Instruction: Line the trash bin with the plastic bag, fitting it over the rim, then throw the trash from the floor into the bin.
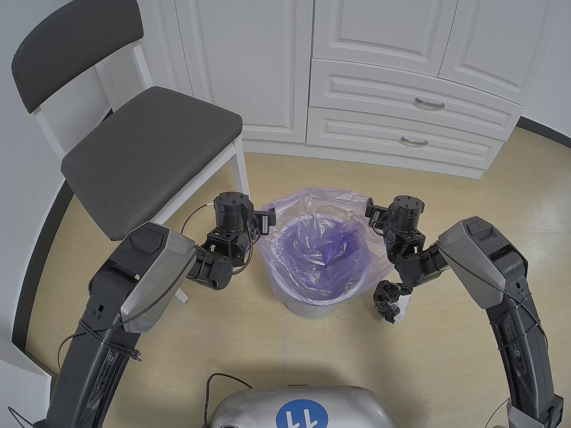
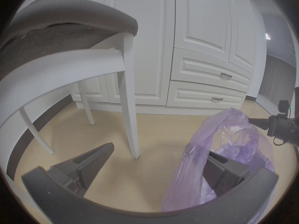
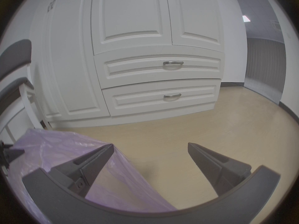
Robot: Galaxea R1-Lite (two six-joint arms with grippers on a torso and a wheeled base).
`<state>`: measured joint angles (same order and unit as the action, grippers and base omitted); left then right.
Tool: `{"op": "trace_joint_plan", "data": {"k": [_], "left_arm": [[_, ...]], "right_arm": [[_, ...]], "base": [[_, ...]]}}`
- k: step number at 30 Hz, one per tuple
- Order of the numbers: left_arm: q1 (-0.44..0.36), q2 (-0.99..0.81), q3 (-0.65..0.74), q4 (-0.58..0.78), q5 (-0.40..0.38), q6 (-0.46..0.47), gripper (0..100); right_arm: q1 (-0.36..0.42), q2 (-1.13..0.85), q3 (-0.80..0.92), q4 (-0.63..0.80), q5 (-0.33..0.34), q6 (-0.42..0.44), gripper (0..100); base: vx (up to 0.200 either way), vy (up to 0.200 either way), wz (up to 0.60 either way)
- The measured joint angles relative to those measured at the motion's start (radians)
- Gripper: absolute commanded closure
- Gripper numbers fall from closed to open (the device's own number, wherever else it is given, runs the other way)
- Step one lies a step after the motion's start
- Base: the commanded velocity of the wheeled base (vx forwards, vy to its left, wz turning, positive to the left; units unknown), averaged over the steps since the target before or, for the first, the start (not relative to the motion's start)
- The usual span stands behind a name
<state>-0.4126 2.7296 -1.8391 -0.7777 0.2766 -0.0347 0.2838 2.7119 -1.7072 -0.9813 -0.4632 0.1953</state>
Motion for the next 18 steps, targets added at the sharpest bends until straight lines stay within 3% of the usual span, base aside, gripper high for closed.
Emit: {"op": "trace_joint_plan", "data": {"k": [8,18], "left_arm": [[0.031,0.044,-0.064,0.01,0.0,-0.004,0],[0.055,0.087,-0.114,0.033,0.001,-0.016,0]], "right_arm": [[-0.002,0.029,-0.072,-0.001,-0.001,0.112,0],[-0.001,0.103,-0.172,0.026,0.006,0.134,0]], "base": [[0.0,0.0,0.0],[0.0,0.0,0.0]]}}
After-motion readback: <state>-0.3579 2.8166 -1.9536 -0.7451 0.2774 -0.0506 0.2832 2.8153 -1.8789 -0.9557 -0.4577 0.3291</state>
